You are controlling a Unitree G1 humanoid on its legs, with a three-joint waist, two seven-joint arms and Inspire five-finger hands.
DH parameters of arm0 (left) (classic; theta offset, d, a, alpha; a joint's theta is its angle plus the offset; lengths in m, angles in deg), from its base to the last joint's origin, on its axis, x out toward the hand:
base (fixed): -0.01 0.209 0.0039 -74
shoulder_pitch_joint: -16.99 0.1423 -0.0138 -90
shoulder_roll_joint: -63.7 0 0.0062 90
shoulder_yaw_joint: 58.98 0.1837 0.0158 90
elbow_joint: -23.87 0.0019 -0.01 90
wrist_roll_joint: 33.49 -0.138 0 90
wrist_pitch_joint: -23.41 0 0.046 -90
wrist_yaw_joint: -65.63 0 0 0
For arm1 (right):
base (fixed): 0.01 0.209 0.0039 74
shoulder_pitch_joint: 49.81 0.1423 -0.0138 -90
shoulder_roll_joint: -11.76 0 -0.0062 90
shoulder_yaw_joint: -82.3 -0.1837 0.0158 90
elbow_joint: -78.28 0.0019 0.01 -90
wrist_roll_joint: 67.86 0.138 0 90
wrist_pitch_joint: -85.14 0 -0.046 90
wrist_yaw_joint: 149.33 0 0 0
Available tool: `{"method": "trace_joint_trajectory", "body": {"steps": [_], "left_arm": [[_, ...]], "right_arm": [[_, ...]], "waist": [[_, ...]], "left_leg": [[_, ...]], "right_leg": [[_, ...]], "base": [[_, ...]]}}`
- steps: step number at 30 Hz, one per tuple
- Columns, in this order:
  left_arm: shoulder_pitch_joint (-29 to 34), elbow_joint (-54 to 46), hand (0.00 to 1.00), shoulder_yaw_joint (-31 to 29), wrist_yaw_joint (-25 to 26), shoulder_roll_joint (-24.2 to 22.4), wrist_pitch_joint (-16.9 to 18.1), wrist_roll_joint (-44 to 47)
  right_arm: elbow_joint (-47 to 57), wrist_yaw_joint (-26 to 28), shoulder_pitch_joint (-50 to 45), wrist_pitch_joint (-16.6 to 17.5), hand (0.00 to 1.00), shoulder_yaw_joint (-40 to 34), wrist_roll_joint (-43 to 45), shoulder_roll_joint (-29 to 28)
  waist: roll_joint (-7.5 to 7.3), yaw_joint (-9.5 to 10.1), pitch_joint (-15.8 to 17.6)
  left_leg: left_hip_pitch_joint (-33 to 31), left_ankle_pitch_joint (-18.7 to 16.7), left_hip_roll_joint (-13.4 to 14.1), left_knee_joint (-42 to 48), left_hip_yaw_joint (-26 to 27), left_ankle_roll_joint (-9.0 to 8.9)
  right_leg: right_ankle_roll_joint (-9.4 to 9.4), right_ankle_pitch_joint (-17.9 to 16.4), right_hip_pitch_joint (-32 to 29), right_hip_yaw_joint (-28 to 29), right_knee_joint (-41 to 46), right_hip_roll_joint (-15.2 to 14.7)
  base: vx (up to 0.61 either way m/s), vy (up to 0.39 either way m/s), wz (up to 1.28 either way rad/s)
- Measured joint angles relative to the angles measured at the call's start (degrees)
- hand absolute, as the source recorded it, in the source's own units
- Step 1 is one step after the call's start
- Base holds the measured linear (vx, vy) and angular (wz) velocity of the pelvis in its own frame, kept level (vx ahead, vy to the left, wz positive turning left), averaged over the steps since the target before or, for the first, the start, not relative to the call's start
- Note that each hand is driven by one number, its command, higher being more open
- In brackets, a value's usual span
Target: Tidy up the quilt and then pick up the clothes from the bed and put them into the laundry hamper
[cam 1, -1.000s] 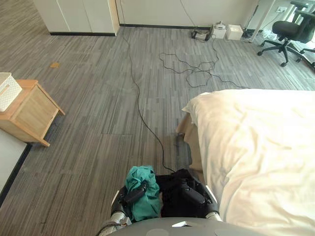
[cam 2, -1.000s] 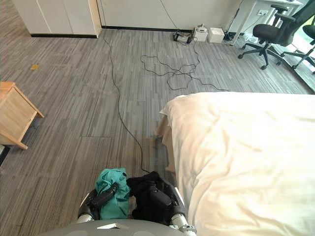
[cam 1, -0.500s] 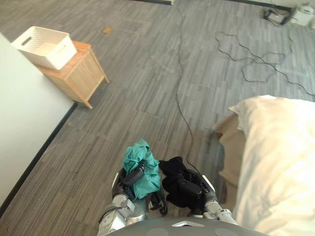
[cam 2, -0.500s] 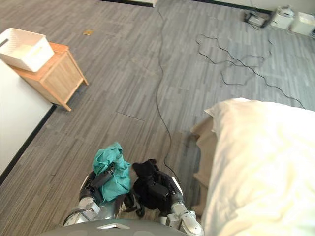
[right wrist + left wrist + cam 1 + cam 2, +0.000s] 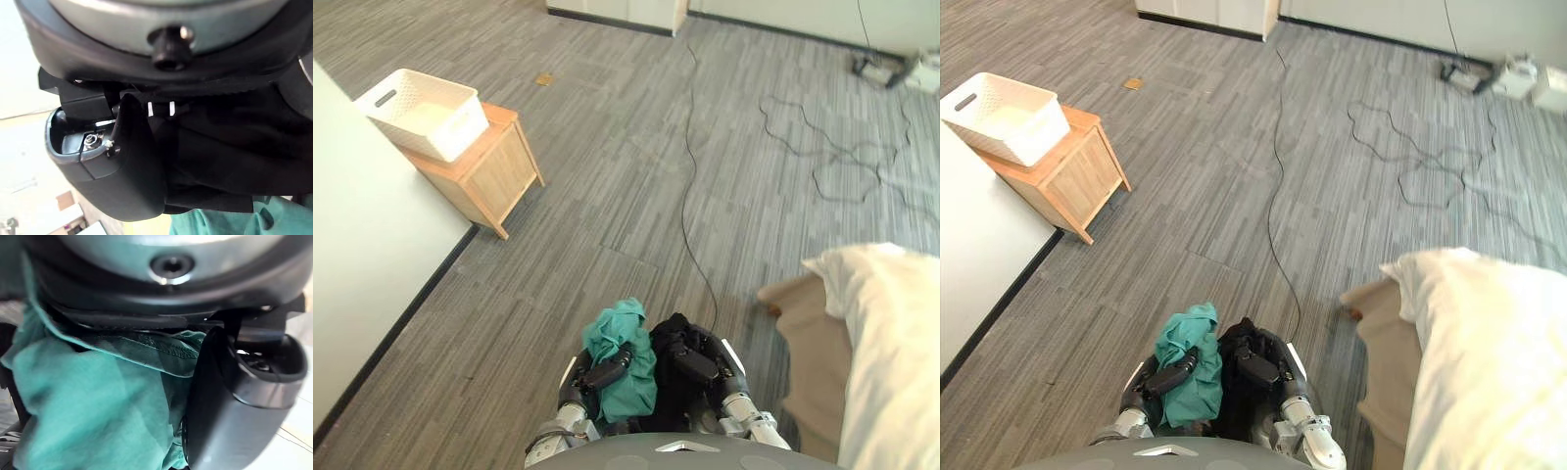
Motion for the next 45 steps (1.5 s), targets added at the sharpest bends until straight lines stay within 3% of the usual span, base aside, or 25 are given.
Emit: {"method": "trace_joint_trajectory", "body": {"steps": [2, 3, 6, 8, 9, 10, 11, 13, 17, 19, 21, 22, 23, 24, 26, 28, 29, 31, 34, 37, 39, 41, 42, 43, 45], "left_arm": [[-0.1, 1.7, 0.0, -0.4, 0.6, 1.5, -1.2, 0.1], [0.0, 1.8, 0.0, -0.4, 0.6, 2.1, -1.2, 0.1], [1.5, 1.5, 0.0, -1.0, 0.6, 2.5, -0.9, 0.2], [2.5, 2.0, 0.0, -1.5, 0.7, 1.0, -1.4, 0.2], [2.2, 2.2, 0.0, -1.6, 0.7, 0.6, -1.6, 0.3], [2.0, 2.3, 0.0, -2.7, 0.5, -1.1, -2.1, 0.5], [2.1, 1.5, 0.0, -4.0, 0.2, -3.0, -1.8, 0.5], [2.1, 0.2, 0.0, -4.6, -1.4, -4.2, -0.9, 0.6], [2.8, -2.2, 0.0, -4.5, -3.5, -4.3, 0.5, 1.2], [3.8, -3.3, 0.0, -4.1, -3.7, -4.3, 1.4, 3.0], [4.1, -3.7, 0.0, -3.9, -3.7, -4.2, 1.6, 3.4], [4.1, -3.8, 0.0, -3.9, -3.7, -4.2, 1.6, 3.4], [4.0, -3.7, 0.0, -4.0, -3.7, -4.4, 1.6, 3.7], [4.0, -3.8, 0.0, -4.0, -3.7, -4.6, 1.6, 4.5], [3.6, -3.6, 0.0, -4.1, -3.7, -4.3, 1.8, 4.5], [3.4, -3.9, 0.0, -3.7, -3.1, -2.8, 1.9, 4.3], [3.3, -3.2, 0.0, -3.1, -2.2, -1.8, 1.9, 4.0], [3.7, -2.4, 0.0, -2.4, -0.7, -0.9, 1.9, 4.0], [2.0, -2.5, 0.0, -1.9, 0.3, 0.7, 1.7, 4.3], [-1.5, -1.3, 0.0, -2.3, 0.6, 2.5, -0.1, 4.6], [-2.2, -0.5, 0.0, -3.2, 0.5, 2.6, -0.7, 5.0], [-0.2, 0.6, 0.0, -3.3, -0.1, 3.8, -0.9, 5.6], [0.1, 1.5, 0.0, -3.4, -0.4, 3.5, -0.9, 5.6], [0.7, 3.1, 0.0, -3.3, -0.5, 2.9, -0.9, 5.6], [2.0, 4.5, 0.0, -3.4, -0.4, 2.8, -0.8, 5.6]], "right_arm": [[0.6, -0.4, -0.9, -0.4, 0.0, 0.7, -0.2, -0.1], [0.8, -0.4, -1.1, -0.4, 0.0, 0.9, -0.2, -0.4], [3.0, -1.0, -2.9, -0.6, 0.0, 0.8, -0.3, -1.0], [4.1, -1.2, -2.5, -1.9, 0.0, 0.6, -0.2, 0.2], [3.7, -1.4, -2.0, -2.3, 0.0, 0.2, -0.2, 0.3], [4.7, -1.5, -1.8, -2.8, 0.0, -0.3, -0.2, 2.4], [4.4, -0.7, -1.5, -3.1, 0.0, -1.7, -0.2, 3.9], [1.9, -0.3, -0.2, -3.3, 0.0, -4.7, -0.2, 5.5], [0.5, 0.9, 0.8, -3.2, 0.0, -7.7, 0.0, 7.7], [0.6, 2.0, -0.3, -3.0, 0.0, -7.6, 0.0, 8.1], [0.6, 1.7, -1.5, -3.0, 0.0, -7.2, 0.0, 8.1], [0.5, 1.4, -2.2, -3.0, 0.0, -6.8, 0.0, 8.1], [0.5, 0.8, -2.5, -3.0, 0.0, -6.3, 0.0, 8.1], [0.5, 0.3, -1.7, -3.0, 0.0, -5.9, -0.1, 8.0], [0.5, -0.7, -0.8, -3.0, 0.0, -5.4, -0.2, 6.9], [0.6, -1.6, 0.0, -3.0, 0.0, -4.6, -0.1, 4.3], [0.6, -1.8, -0.4, -3.0, 0.0, -4.1, -0.2, 3.3], [0.7, -1.8, -1.3, -3.0, 0.0, -2.8, -0.3, 2.5], [3.0, -2.1, -3.3, -1.2, 0.0, -1.7, -0.3, 1.5], [2.0, -2.1, -3.2, 2.0, 0.0, -1.4, -0.2, 0.4], [0.2, -1.9, -3.2, 3.7, 0.0, -1.4, 0.0, 0.4], [-1.5, -1.4, -3.1, 5.8, 0.0, -1.2, 0.1, 0.5], [-1.8, -1.4, -2.8, 6.3, 0.0, -1.3, 0.1, 0.9], [-2.1, -1.0, -2.1, 7.0, 0.0, -1.7, 0.1, 1.6], [-2.0, -0.8, -1.9, 7.4, 0.0, -2.3, 0.1, 1.6]], "waist": [[-0.36, -0.1, -1.2], [-0.64, -0.36, -1.2], [-0.55, -0.71, -2.8], [2.47, -1.21, -4.1], [2.71, -1.24, -4.1], [4.99, -1.34, -3.4], [6.4, -0.46, -2.3], [7.39, 0.67, -1.2], [7.18, 1.64, -0.2], [6.59, 1.54, -0.1], [6.43, 1.58, -0.2], [5.65, 2.02, -0.6], [4.4, 2.33, -1.6], [4.43, 2.33, -1.8], [3.52, 2.42, -1.9], [0.8, 2.34, -1.6], [0.32, 1.66, -1.7], [0.52, 0.51, -1.7], [0.44, -0.92, -1.8], [-0.66, -2.86, -1.6], [-1.59, -2.42, -2.1], [-2.17, -2.83, -3.1], [-1.63, -2.76, -3.5], [0.09, -2.32, -3.8], [0.79, -2.68, -3.8]], "left_leg": [[5.6, -1.2, 0.3, -3.4, 0.1, -1.87], [7.3, -1.5, 0.3, -4.5, -0.2, -2.45], [10.3, -6.1, 1.2, -4.7, -1.7, -4.85], [9.2, -9.4, 6.1, 4.4, -1.0, -8.82], [7.2, -9.1, 7.6, 10.8, -0.1, -9.36], [1.1, -3.9, 11.8, 25.3, 0.6, -9.19], [-4.2, 6.7, 15.0, 37.2, -0.4, -7.88], [-11.8, 3.0, 14.2, 45.5, -3.4, -9.78], [-21.0, -0.6, 9.1, 31.0, 0.2, -9.25], [-22.2, 4.7, 7.5, 8.4, 6.0, -8.9], [-23.2, 11.3, 7.7, 0.6, 8.6, -8.49], [-22.9, 15.0, 7.4, 1.7, 10.0, -6.86], [-23.9, 13.9, 6.2, 4.4, 11.4, -1.06], [-25.2, 10.4, 6.6, 8.3, 11.8, 3.78], [-24.3, 6.4, 6.1, 10.2, 12.1, 4.18], [-18.1, 4.2, 3.3, 6.2, 12.3, 3.99], [-13.2, 3.9, 2.1, 3.3, 11.3, 3.82], [-5.6, 3.9, 1.6, -0.9, 9.7, 3.68], [1.6, 3.2, 0.9, -5.9, 6.2, 1.76], [7.0, 1.5, 0.8, -7.7, 0.9, -1.36], [11.3, -0.3, 0.4, -9.4, -0.3, -4.47], [16.4, -2.6, 0.5, -10.9, -2.0, -7.54], [16.9, -3.0, 1.4, -10.6, -2.6, -7.9], [16.3, -3.1, 3.1, -8.6, -2.8, -8.13], [12.6, -3.1, 4.6, 0.7, -3.2, -8.18]], "right_leg": [[1.52, 9.0, -1.2, 1.0, -18.7, 0.9], [1.18, 10.4, -2.0, 1.7, -19.6, 1.1], [-2.12, 12.8, -5.6, 3.2, -15.1, 1.8], [-6.74, 15.5, -6.1, 2.9, -8.5, 4.6], [-7.73, 15.6, -6.1, 2.6, -7.1, 5.1], [-8.74, 13.0, -3.8, 1.2, -7.2, 7.0], [-9.61, 11.9, 0.6, 1.4, -10.9, 9.4], [-10.17, 11.3, 7.6, 1.9, -17.5, 10.9], [-9.0, 8.6, 20.6, 3.5, -26.2, 10.4], [-6.35, 5.7, 27.1, 2.5, -29.0, 9.4], [-3.14, 3.0, 31.7, 1.9, -30.2, 8.9], [-1.34, 1.7, 33.2, 1.9, -30.2, 7.6], [0.56, 0.6, 33.6, 1.8, -29.4, 5.6], [1.2, 0.9, 32.6, 1.8, -26.9, 5.0], [1.27, 0.9, 29.2, 1.8, -17.6, 3.3], [3.36, 3.5, 18.4, 3.3, 9.5, -2.8], [2.37, 2.9, 14.6, 3.8, 20.1, -4.6], [1.39, 2.0, 11.1, 3.3, 25.0, -4.0], [-0.32, 0.2, 3.8, 3.4, 20.9, -1.0], [-1.12, 0.9, -0.2, 3.7, -1.3, 2.9], [-0.87, 9.8, -0.2, 5.9, -20.3, 5.0], [-3.34, 20.6, -1.9, 9.3, -18.5, 5.7], [-4.02, 21.0, -2.6, 9.8, -16.3, 6.3], [-5.74, 16.8, -4.6, 9.6, -10.6, 7.3], [-6.84, 11.2, -6.6, 8.9, -3.9, 7.1]], "base": [[0.35, -0.222, 0.16], [0.4, -0.231, 0.33], [0.46, -0.322, 0.29], [0.55, -0.403, 0.11], [0.66, -0.52, 0.04], [0.52, -0.455, -0.11], [0.54, -0.438, -0.19], [0.61, -0.288, -0.26], [0.52, -0.159, -0.21], [0.61, -0.126, -0.02], [0.65, -0.068, 0.08], [0.9, -0.024, 0.03], [0.94, 0.009, -0.04], [0.77, 0.014, -0.01], [0.56, 0.029, -0.05], [0.67, 0.049, 0.03], [0.59, 0.011, 0.25], [0.55, -0.031, 0.36], [0.45, -0.101, 0.49], [0.44, -0.214, 0.93], [0.47, -0.301, 0.64], [0.52, -0.357, 0.59], [0.46, -0.362, 0.25], [0.32, -0.307, 0.02], [0.36, -0.416, 0.03]]}}
